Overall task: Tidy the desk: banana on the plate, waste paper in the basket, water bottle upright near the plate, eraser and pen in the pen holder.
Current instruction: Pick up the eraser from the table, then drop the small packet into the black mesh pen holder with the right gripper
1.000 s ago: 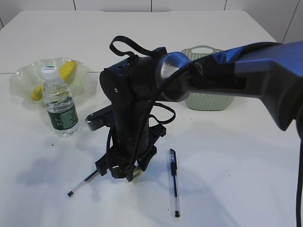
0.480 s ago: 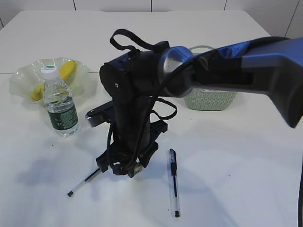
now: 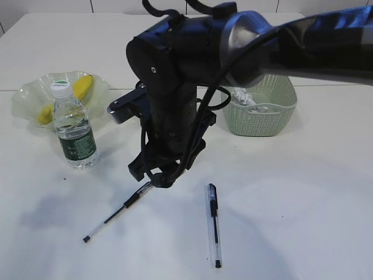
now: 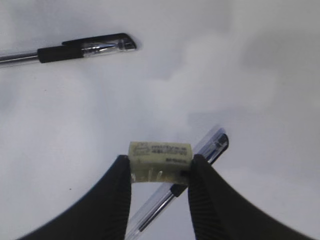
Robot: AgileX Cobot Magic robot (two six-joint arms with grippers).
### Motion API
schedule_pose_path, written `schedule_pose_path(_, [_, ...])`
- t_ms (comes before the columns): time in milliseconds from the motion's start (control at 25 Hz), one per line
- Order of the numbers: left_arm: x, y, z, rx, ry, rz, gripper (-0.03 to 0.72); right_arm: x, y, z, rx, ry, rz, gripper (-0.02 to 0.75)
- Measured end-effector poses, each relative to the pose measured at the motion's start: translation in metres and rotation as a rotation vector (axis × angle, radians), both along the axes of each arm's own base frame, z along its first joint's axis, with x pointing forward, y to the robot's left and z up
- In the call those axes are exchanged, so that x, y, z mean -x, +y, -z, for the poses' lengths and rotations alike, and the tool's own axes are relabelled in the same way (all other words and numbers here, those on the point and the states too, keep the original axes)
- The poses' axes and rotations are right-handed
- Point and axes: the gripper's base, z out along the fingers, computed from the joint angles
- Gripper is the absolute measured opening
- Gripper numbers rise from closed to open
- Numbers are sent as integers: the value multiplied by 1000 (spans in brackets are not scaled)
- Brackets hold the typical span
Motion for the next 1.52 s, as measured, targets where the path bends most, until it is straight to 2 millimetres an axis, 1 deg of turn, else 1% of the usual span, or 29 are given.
schedule_pose_path(200, [0, 0, 0, 0, 0, 0, 527, -9, -13, -17, -1, -53, 21, 267])
schedule_pose_path(440, [0, 0, 0, -2, -1, 0, 527, -35, -30, -34, -58, -120, 90, 267])
schedule_pose_path(600, [0, 0, 0, -2, -1, 0, 527, -55, -43, -49, -146, -179, 147, 267])
schedule_pose_path(680, [0, 0, 0, -2, -1, 0, 527, -67, -53, -56, -197, -205, 182, 267])
schedule_pose_path(800, [0, 0, 0, -2, -1, 0, 527, -81, -68, -63, -263, -246, 226, 267])
schedule_pose_path(920, [0, 0, 0, -4, -1, 0, 527, -93, -76, -66, -321, -300, 227, 267])
schedule_pose_path(1080, [0, 0, 0, -4, -1, 0, 527, -100, -71, -71, -387, -379, 178, 267])
schedule_pose_path(1160, [0, 0, 0, -4, -1, 0, 527, -104, -67, -69, -415, -406, 151, 267])
schedule_pose_path(1280, [0, 0, 0, -4, -2, 0, 527, -111, -63, -60, -434, -438, 128, 267])
schedule_pose_path(1520, [0, 0, 0, -4, -2, 0, 527, -119, -56, -51, -508, -472, 143, 267])
